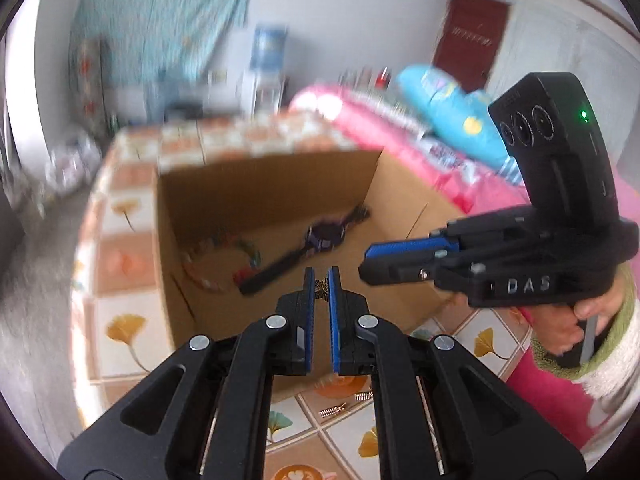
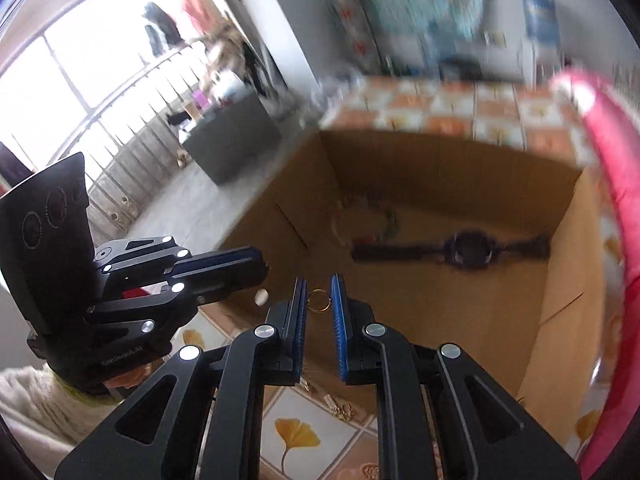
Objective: Organize jewelry
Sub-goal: 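Carry the gold earring over the box with the left tool and open it, then withdraw the left tool from the box back over the table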
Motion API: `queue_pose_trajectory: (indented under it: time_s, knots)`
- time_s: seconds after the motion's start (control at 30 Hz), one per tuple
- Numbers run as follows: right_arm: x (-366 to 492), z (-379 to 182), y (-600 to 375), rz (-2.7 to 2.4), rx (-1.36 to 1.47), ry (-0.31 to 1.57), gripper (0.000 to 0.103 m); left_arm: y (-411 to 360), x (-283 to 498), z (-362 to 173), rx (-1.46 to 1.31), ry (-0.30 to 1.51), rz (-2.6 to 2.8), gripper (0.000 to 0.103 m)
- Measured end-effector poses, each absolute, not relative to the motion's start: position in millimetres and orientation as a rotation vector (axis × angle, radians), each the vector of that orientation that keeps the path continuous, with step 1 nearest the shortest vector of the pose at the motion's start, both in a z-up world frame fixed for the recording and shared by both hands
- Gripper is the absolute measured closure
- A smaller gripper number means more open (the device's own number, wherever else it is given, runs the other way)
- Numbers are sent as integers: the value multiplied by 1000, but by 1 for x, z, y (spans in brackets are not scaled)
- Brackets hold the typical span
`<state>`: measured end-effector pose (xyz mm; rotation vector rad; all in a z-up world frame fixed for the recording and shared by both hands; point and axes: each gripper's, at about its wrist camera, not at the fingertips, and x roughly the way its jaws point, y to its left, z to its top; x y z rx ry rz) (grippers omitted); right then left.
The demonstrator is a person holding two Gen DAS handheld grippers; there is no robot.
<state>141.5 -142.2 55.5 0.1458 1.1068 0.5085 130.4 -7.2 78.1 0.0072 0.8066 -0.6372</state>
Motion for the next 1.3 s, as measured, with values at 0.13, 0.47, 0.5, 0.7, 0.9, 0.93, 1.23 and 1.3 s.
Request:
queue_pose_trajectory:
  time_s: [0.13,0.47,0.5,0.7,0.9,0.93,1.23,1.3]
  knots:
    - [160,29,-147,469,157,1198,90,-22,157,55,45,907,-604,97]
    - [171,18,-153,456,197,1217,89,-26,173,43,69,978,-553,88]
    - [171,18,-154,454,202,1213,89,-25,173,43,65,977,-553,88]
    - [172,21,-159,450,213,1191,88,-26,169,45,65,959,-547,88]
    - [158,40,-165,464,215,1099,86,-15,153,64,31,868,-562,88]
    - [152,45,-167,466,215,1070,84,-12,149,69,27,850,-566,88]
    - [73,93,-181,548,205,832,75,34,59,102,-50,622,-635,78]
    - [55,93,-183,569,211,808,75,41,41,97,-76,613,-651,78]
